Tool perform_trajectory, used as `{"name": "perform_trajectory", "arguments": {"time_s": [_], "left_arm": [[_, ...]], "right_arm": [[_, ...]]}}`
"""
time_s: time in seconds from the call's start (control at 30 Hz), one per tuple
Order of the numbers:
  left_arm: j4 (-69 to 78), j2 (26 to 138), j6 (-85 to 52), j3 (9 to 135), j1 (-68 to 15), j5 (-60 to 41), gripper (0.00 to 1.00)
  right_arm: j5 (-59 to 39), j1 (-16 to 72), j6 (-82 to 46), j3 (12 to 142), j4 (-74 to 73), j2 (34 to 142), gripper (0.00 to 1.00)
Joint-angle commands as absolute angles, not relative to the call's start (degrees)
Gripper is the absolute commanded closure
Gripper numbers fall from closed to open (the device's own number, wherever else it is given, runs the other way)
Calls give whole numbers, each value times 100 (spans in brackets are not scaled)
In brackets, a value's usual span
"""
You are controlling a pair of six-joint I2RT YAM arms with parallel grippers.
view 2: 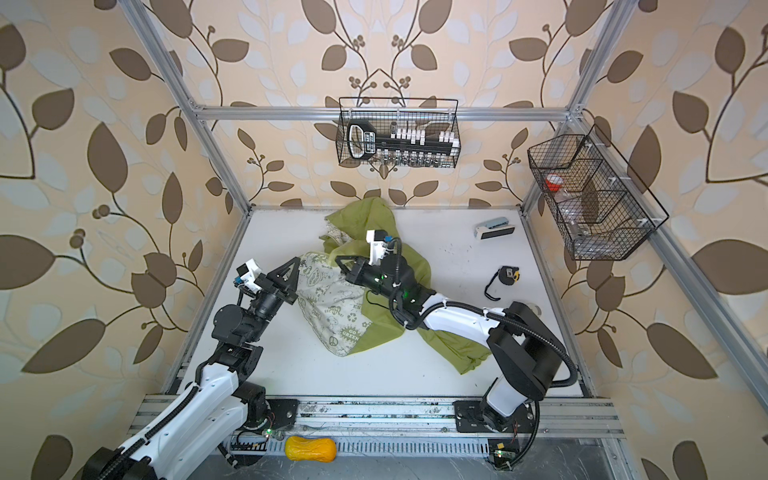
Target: Zip up the jacket
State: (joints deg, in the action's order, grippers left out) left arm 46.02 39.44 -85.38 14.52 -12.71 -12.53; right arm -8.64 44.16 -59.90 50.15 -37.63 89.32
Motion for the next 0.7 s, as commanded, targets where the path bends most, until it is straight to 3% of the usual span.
{"name": "perform_trajectory", "arguments": {"time_s": [0.0, 0.07, 0.2, 0.33, 0.43, 0.53, 0.67], "left_arm": [[4149, 3656, -8091, 1458, -1266, -1092, 100], [3810, 3617, -7984, 1456, -1271, -1030, 100], [3986, 4044, -7898, 1516, -1268, -988, 100], [4339, 4818, -7534, 2098, -1266, -1154, 100], [4781, 5276, -7519, 2395, -1271, -1328, 100], [4869, 5274, -7533, 2242, -1266, -1374, 100], [4471, 4736, -7405, 1671, -1270, -1202, 100]], "right_arm": [[-1515, 3615, -5836, 4164, -2921, 8269, 100], [-1933, 2788, -5559, 4136, -2031, 8034, 100], [-2433, 1679, -4459, 5374, -214, 8098, 100], [-2070, 1603, -3387, 7262, 1125, 8492, 100], [-1493, 1989, -2655, 7900, 1730, 8510, 100], [-1462, 2504, -2444, 7206, 1845, 8227, 100], [-1769, 3100, -2805, 5036, 963, 7622, 100]]}}
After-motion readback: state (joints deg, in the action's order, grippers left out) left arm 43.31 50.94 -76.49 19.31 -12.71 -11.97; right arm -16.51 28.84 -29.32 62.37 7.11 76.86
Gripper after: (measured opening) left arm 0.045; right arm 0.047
